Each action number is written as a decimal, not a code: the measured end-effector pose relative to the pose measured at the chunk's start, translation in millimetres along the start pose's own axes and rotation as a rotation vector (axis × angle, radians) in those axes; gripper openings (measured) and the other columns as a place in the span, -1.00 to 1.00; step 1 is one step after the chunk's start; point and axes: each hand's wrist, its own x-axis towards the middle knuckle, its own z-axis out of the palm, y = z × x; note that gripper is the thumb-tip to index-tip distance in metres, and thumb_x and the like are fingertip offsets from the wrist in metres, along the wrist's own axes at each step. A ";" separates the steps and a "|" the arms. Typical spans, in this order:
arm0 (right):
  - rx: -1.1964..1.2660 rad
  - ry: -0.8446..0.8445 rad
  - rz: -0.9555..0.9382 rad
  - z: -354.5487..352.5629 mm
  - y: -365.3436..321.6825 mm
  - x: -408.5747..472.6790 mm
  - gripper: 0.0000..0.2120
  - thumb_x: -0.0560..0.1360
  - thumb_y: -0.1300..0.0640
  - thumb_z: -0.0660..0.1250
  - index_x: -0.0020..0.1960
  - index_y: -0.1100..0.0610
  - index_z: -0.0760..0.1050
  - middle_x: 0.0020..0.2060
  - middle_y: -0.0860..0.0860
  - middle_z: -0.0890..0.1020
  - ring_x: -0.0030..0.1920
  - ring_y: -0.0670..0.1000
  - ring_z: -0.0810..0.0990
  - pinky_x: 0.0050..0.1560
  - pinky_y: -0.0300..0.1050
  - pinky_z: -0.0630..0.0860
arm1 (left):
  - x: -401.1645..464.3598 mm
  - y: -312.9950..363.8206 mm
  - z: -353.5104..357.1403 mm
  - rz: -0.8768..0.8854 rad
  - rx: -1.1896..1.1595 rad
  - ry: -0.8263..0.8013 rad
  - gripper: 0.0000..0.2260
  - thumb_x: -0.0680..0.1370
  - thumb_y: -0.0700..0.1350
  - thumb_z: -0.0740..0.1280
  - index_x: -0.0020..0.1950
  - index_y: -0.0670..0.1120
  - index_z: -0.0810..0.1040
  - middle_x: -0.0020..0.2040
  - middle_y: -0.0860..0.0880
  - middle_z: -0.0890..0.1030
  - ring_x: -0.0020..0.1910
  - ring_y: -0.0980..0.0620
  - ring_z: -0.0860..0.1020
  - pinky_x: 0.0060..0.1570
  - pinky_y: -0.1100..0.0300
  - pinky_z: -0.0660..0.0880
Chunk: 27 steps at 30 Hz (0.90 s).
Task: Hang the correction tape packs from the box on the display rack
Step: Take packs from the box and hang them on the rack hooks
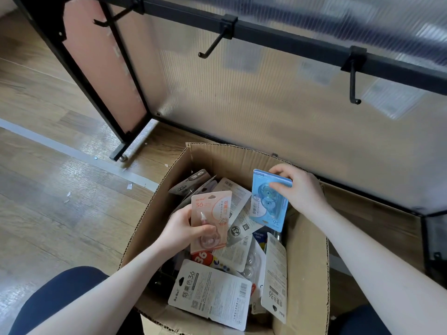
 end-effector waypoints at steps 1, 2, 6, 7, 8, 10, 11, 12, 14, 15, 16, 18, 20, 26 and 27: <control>-0.057 -0.031 -0.034 -2.2 -0.3 -0.6 -0.76 0.44 0.13 0.38 0.06 -0.10 0.51 -0.12 -0.16 0.57 -0.11 -0.04 0.52 -0.12 -0.08 0.44 | 0.1 0.0 -0.1 0.005 0.006 -0.001 -0.70 0.40 -0.24 0.50 0.06 0.00 0.55 -0.06 0.08 0.69 -0.06 0.13 0.66 -0.15 0.19 0.61; -0.119 -0.071 -0.065 -4.1 -0.7 -0.9 -0.69 0.44 0.14 0.36 0.13 -0.13 0.47 -0.07 -0.15 0.56 -0.07 -0.04 0.51 -0.10 -0.08 0.45 | 0.1 0.4 -0.1 0.010 0.012 0.000 -0.70 0.40 -0.23 0.50 0.06 0.01 0.55 -0.05 0.08 0.69 -0.06 0.13 0.66 -0.15 0.19 0.61; -0.310 -0.215 -0.123 -8.1 -7.1 -1.4 -0.45 0.44 0.16 0.32 0.36 -0.18 0.29 0.10 -0.08 0.51 0.04 0.03 0.52 -0.09 -0.09 0.44 | 0.9 0.0 0.0 0.004 0.015 0.005 -0.71 0.40 -0.23 0.50 0.05 -0.01 0.56 -0.06 0.06 0.69 -0.07 0.12 0.66 -0.14 0.18 0.62; -0.355 -0.240 -0.135 -8.2 -9.2 -1.0 -0.38 0.44 0.16 0.32 0.41 -0.19 0.21 0.14 -0.07 0.50 0.07 0.04 0.52 -0.12 -0.11 0.42 | 0.7 0.0 0.1 0.002 0.012 0.004 -0.71 0.40 -0.23 0.50 0.05 -0.01 0.56 -0.06 0.06 0.69 -0.07 0.12 0.66 -0.15 0.18 0.62; -0.409 -0.265 -0.147 -7.7 -10.9 -0.6 -0.31 0.44 0.16 0.32 0.46 -0.20 0.13 0.17 -0.08 0.49 0.07 0.05 0.53 -0.16 -0.12 0.38 | 0.6 0.0 0.1 0.000 0.010 0.002 -0.71 0.40 -0.23 0.50 0.05 -0.01 0.55 -0.06 0.06 0.69 -0.07 0.13 0.66 -0.16 0.19 0.61; -0.518 -0.298 -0.172 -6.7 -13.8 -0.9 -0.24 0.45 0.17 0.31 0.49 -0.23 0.02 0.06 -0.09 0.47 -0.01 0.05 0.53 -0.21 -0.13 0.33 | 0.3 0.2 0.2 0.001 0.014 -0.001 -0.71 0.41 -0.22 0.50 0.06 0.01 0.55 -0.05 0.07 0.69 -0.06 0.13 0.66 -0.18 0.22 0.61; -0.563 -0.307 -0.177 -6.5 -15.0 -1.1 -0.25 0.46 0.17 0.31 0.49 -0.24 0.02 -0.03 -0.09 0.43 -0.06 0.04 0.51 -0.22 -0.13 0.32 | 0.2 0.1 0.2 0.000 0.015 0.000 -0.71 0.41 -0.22 0.50 0.06 0.01 0.55 -0.05 0.07 0.69 -0.06 0.13 0.66 -0.18 0.22 0.61; -0.601 -0.315 -0.179 -6.8 -16.2 -1.0 -0.28 0.47 0.17 0.32 0.47 -0.23 0.06 -0.07 -0.10 0.39 -0.10 0.03 0.49 -0.22 -0.13 0.32 | -0.1 0.2 0.1 -0.001 0.017 0.002 -0.71 0.41 -0.23 0.50 0.06 0.00 0.55 -0.05 0.07 0.69 -0.07 0.13 0.66 -0.18 0.21 0.61; -0.657 -0.336 -0.181 -7.2 -17.5 -1.5 -0.43 0.47 0.13 0.37 0.38 -0.16 0.23 -0.05 -0.08 0.40 -0.08 0.05 0.51 -0.22 -0.12 0.31 | -0.5 0.3 0.2 -0.003 0.019 0.006 -0.71 0.40 -0.23 0.50 0.07 -0.02 0.56 -0.05 0.06 0.69 -0.07 0.13 0.66 -0.17 0.20 0.61; -0.671 -0.344 -0.178 -6.8 -17.9 -2.7 -0.52 0.46 0.12 0.39 0.30 -0.11 0.30 -0.03 -0.07 0.42 -0.05 0.06 0.52 -0.21 -0.11 0.32 | -0.9 0.6 0.3 -0.003 0.019 0.007 -0.70 0.41 -0.24 0.50 0.07 -0.03 0.56 -0.05 0.05 0.69 -0.07 0.12 0.66 -0.17 0.20 0.61; -0.673 -0.345 -0.172 -6.3 -18.2 -3.8 -0.60 0.45 0.11 0.40 0.22 -0.06 0.34 -0.04 -0.06 0.43 -0.05 0.06 0.53 -0.21 -0.10 0.33 | -1.1 0.9 0.4 -0.002 0.018 0.009 -0.70 0.41 -0.24 0.50 0.07 -0.03 0.56 -0.05 0.06 0.69 -0.07 0.12 0.66 -0.17 0.20 0.61; -0.669 -0.332 -0.157 -5.3 -18.7 -5.2 -0.69 0.45 0.13 0.40 0.11 0.00 0.35 -0.07 -0.04 0.45 -0.11 0.06 0.50 -0.21 -0.10 0.33 | -1.3 1.3 0.7 -0.001 0.018 0.009 -0.70 0.41 -0.24 0.50 0.08 -0.03 0.56 -0.04 0.05 0.69 -0.06 0.12 0.66 -0.16 0.20 0.61; -0.688 -0.318 -0.132 -4.9 -19.9 -4.7 -0.72 0.45 0.14 0.40 0.04 0.03 0.33 -0.12 -0.04 0.45 -0.16 0.06 0.43 -0.22 -0.11 0.30 | -1.5 1.6 1.1 -0.005 0.015 0.003 -0.69 0.40 -0.24 0.50 0.09 -0.04 0.56 -0.03 0.04 0.69 -0.05 0.10 0.66 -0.14 0.18 0.62; -0.809 -0.397 -0.001 -13.7 -30.0 -6.6 -0.73 0.43 0.28 0.35 0.08 0.10 0.39 -0.03 0.04 0.56 -0.10 0.08 0.50 -0.27 -0.14 0.33 | -10.4 11.8 -2.3 -0.024 -0.008 0.067 -0.71 0.37 -0.27 0.53 0.02 -0.03 0.60 -0.06 0.04 0.70 -0.06 0.08 0.67 -0.11 0.15 0.62; -0.828 -0.422 0.020 -17.3 -33.1 -8.9 -0.75 0.43 0.27 0.34 0.08 0.11 0.43 -0.01 0.04 0.56 -0.11 0.06 0.49 -0.26 -0.15 0.34 | -14.4 16.3 -4.7 -0.031 -0.019 0.089 -0.71 0.36 -0.27 0.54 0.01 -0.03 0.61 -0.07 0.02 0.70 -0.07 0.06 0.67 -0.10 0.10 0.62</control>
